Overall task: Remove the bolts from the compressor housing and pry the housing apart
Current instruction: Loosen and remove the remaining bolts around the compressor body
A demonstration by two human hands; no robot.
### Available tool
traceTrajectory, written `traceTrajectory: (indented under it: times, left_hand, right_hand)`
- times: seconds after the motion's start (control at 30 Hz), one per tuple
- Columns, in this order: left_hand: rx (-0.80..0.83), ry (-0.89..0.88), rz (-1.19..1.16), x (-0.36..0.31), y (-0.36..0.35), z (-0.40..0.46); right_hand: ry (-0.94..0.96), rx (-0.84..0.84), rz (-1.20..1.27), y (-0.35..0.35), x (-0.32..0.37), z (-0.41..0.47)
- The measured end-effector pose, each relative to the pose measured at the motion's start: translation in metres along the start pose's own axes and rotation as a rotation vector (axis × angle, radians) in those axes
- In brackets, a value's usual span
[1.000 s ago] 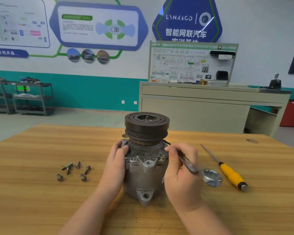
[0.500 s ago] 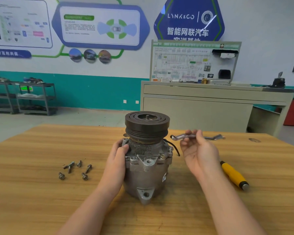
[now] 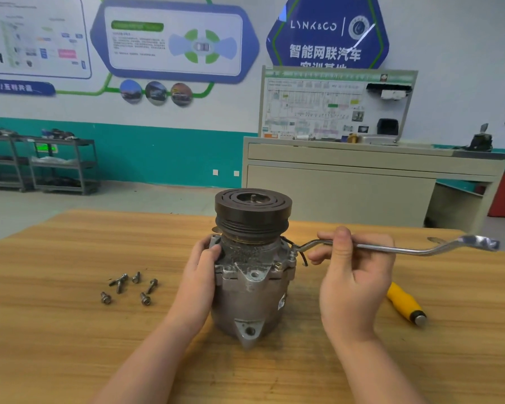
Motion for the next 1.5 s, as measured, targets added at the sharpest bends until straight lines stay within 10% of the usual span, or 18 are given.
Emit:
traceTrajectory:
  times: [0.43,1.5]
  left_hand:
    - [0.013,-0.022,0.025,-0.006,-0.001,-0.006]
    - [0.145,0.053,-0.03,-0.003,0.001,0.004]
  right_hand:
    - [-0.462,0.455,-0.188,-0.009,-0.044,-0.01]
    - [-0.488,0.521,-0.168,-0.011,-0.05,-0.013]
Point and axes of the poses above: each hand's wrist, its own z-axis towards the middle knuckle, its own y-axis out of the back of the hand, x = y × z, the point moved 6 cm from there along z, towards the middle knuckle, and after that the axes turned 2 degrees about z, right-handed, at the moved point
